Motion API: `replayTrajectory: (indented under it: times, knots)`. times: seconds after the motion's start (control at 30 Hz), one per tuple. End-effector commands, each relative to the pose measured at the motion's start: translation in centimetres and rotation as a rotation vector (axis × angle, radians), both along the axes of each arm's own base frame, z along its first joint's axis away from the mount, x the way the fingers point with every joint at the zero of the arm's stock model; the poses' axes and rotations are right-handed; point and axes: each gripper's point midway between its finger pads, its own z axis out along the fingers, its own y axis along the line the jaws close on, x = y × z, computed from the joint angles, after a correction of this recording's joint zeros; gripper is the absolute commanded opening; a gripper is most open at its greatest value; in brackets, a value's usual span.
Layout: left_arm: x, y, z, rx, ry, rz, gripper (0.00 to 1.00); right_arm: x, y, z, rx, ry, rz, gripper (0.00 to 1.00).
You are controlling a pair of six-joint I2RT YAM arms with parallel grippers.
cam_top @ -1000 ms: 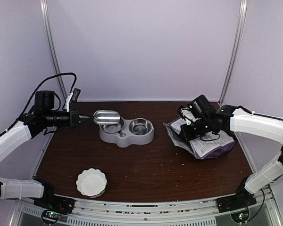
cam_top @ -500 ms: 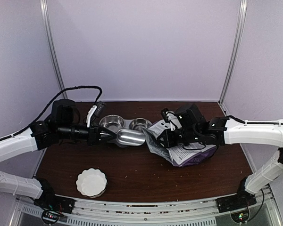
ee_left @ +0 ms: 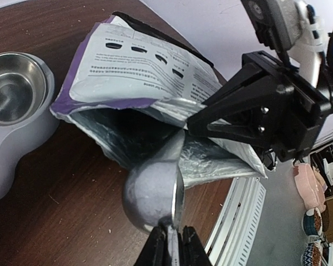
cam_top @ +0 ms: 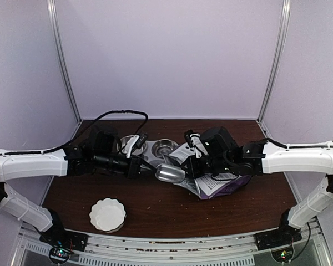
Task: Serve the pet food
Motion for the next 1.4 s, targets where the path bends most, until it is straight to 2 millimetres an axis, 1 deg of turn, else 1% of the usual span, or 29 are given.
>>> replayTrajectory:
  times: [0.0, 0.1, 0.17, 0.2, 0.3, 0.37, 0.47, 0.53, 0.6, 0.67, 0.7, 0.77, 0.9, 0.97, 1.0, 1.03, 1.07, 1.13, 1.2, 1.27, 1.33, 1.37]
  knots:
    - [2.0, -2.2, 2.4, -0.041, -0.078, 0.056, 0.0, 0.4, 0.7, 5.0, 0.062, -0.124, -0.013, 0.0]
    - [2.7, -3.7, 2.5, -0.015, -0.116, 0.078, 0.0, 0.2, 0.9, 5.5, 0.064, -0.139, -0.01, 0.0]
    - [3.1, -4.8, 2.1, 0.014, -0.139, 0.089, 0.0, 0.2, 0.9, 5.9, 0.062, -0.152, -0.017, 0.0]
    - [3.3, -5.2, 1.8, 0.033, -0.147, 0.1, 0.0, 0.3, 0.7, 6.1, 0.06, -0.161, -0.023, 0.0]
    - [3.6, -5.9, 0.0, 0.104, -0.135, 0.115, 0.0, 0.7, -0.3, 7.2, 0.032, -0.207, -0.058, 0.0]
    - [3.6, -5.6, -1.8, 0.173, -0.126, 0.127, 0.0, 1.1, -1.3, 8.3, 0.003, -0.249, -0.083, 0.0]
    - [3.5, -4.0, -4.6, 0.309, -0.129, 0.162, 0.0, 1.5, -2.6, 10.3, -0.036, -0.311, -0.115, 0.0]
    - [3.1, -2.9, -6.0, 0.386, -0.127, 0.177, 0.0, 1.6, -3.0, 11.1, -0.048, -0.335, -0.124, 0.0]
    - [3.1, -2.0, -6.9, 0.442, -0.132, 0.2, 0.0, 1.6, -2.8, 11.4, -0.044, -0.344, -0.127, 0.0]
    - [2.9, -1.8, -7.1, 0.455, -0.13, 0.21, 0.0, 1.5, -2.2, 10.8, -0.044, -0.341, -0.116, 0.0]
    - [2.9, -2.0, -6.8, 0.443, -0.127, 0.217, 0.0, 1.4, -1.8, 10.4, -0.046, -0.335, -0.112, 0.0]
    - [3.1, -2.8, -6.1, 0.401, -0.132, 0.224, 0.0, 1.2, -1.2, 9.6, -0.052, -0.319, -0.105, 0.0]
    - [4.1, -3.9, -4.5, 0.316, -0.154, 0.27, 0.0, 0.8, -0.2, 8.7, -0.043, -0.288, -0.092, 0.0]
    - [4.8, -3.6, -4.3, 0.316, -0.16, 0.317, 0.0, 0.8, -0.4, 8.5, -0.051, -0.277, -0.1, 0.14]
    - [5.0, -3.3, -4.4, 0.33, -0.154, 0.339, 0.0, 0.9, -0.7, 8.6, -0.057, -0.282, -0.112, 0.23]
    - [5.1, -3.1, -4.5, 0.341, -0.149, 0.353, 0.0, 1.0, -1.3, 8.8, -0.066, -0.288, -0.127, 0.35]
    - [5.1, -2.9, -4.6, 0.352, -0.138, 0.362, 0.0, 1.0, -1.9, 9.0, -0.076, -0.296, -0.14, 0.44]
    - [4.8, -2.5, -5.0, 0.357, -0.106, 0.376, 0.0, 1.2, -3.3, 9.4, -0.098, -0.317, -0.177, 0.58]
    - [4.3, -2.4, -5.3, 0.339, -0.061, 0.386, 0.0, 1.8, -5.3, 9.5, -0.127, -0.328, -0.23, 0.67]
    - [3.9, -2.4, -5.5, 0.315, -0.022, 0.391, 0.0, 2.6, -7.7, 9.2, -0.152, -0.322, -0.299, 0.73]
    - [3.7, -2.5, -5.8, 0.3, 0.008, 0.398, 0.0, 3.6, -10.5, 8.1, -0.177, -0.29, -0.375, 0.77]
    - [3.7, -2.4, -6.0, 0.297, 0.02, 0.406, 0.0, 4.1, -12.1, 7.0, -0.195, -0.262, -0.413, 0.8]
